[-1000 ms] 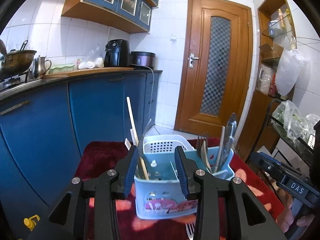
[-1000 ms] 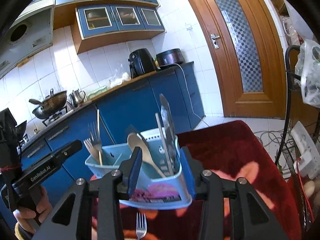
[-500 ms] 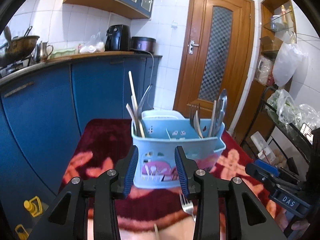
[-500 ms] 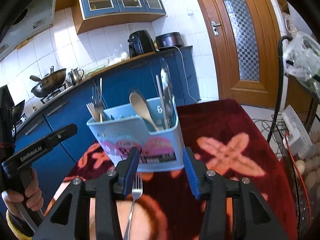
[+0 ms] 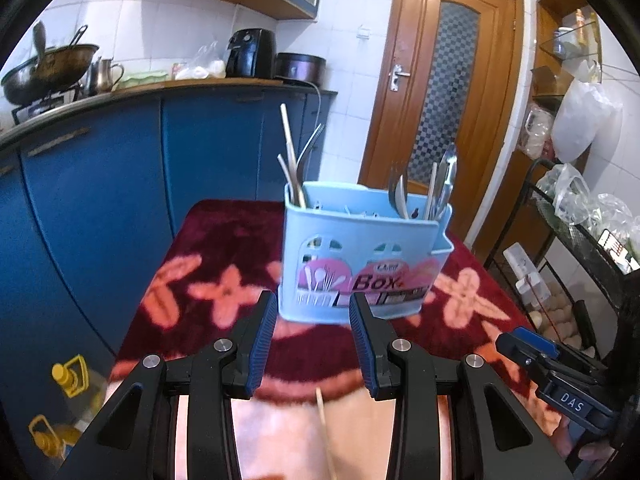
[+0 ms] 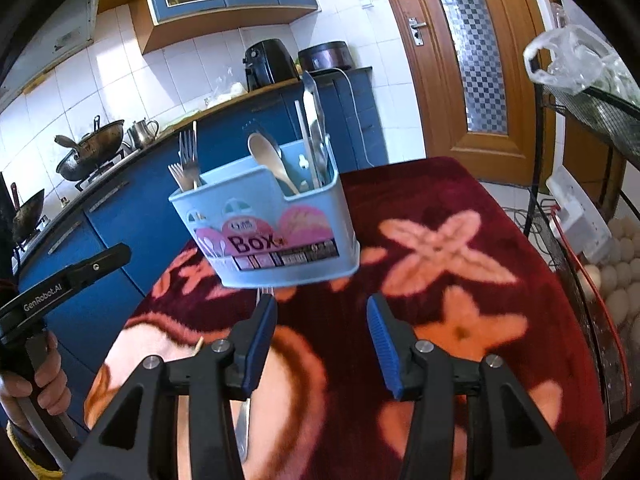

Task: Organize utensils
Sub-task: 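Withdraw both tools from the caddy toward the remaining utensils, then close the left tool on the wooden chopstick lying on the blanket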

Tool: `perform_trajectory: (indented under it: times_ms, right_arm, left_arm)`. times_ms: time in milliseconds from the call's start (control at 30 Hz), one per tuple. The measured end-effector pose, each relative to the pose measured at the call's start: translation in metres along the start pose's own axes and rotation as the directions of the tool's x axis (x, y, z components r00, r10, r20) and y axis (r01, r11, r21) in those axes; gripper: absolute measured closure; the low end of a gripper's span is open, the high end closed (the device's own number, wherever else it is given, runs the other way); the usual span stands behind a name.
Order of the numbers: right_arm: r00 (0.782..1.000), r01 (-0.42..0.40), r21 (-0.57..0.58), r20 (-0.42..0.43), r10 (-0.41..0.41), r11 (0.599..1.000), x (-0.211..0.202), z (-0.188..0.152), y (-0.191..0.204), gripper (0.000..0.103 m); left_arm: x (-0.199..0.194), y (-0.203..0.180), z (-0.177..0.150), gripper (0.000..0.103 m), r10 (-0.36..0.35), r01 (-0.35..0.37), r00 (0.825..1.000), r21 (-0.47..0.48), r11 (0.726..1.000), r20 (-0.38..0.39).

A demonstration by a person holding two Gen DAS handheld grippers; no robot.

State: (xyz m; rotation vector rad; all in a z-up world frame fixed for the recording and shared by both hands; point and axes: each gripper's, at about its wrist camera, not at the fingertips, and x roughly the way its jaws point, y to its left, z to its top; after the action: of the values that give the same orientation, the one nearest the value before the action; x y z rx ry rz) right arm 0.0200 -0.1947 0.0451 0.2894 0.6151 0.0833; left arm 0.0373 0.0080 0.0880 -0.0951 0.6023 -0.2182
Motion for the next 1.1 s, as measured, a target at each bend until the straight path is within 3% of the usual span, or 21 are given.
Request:
perform_trajectory:
  times_ms: [333,800,1100]
  right_arm:
    - [0.998,-0.004,0.009,-0.062,0.005,1.0,0.0,-0.021,-0.002,0.049]
    - [0.996,-0.01,0.018,-0.094,0.012,1.0,0.001,-0.04,-0.005,0.046]
    - [0.994,-0.009,0.039,-0.109,0.013,0.999,0.006,-0.045,-0.013,0.046]
  left_arm:
    - [0.001,0.005,-0.028,0.064,0.029,-0.03,0.995,-0.007,1.0,-0.095]
    - [0.022,-0.004,-0.063,0.064,0.023,-0.019,0.97,0.018,1.0,-0.24]
    - [0.038,-0.009,-0.075,0.064,0.011,-0.005,0.956,0.022,1.0,-0.295]
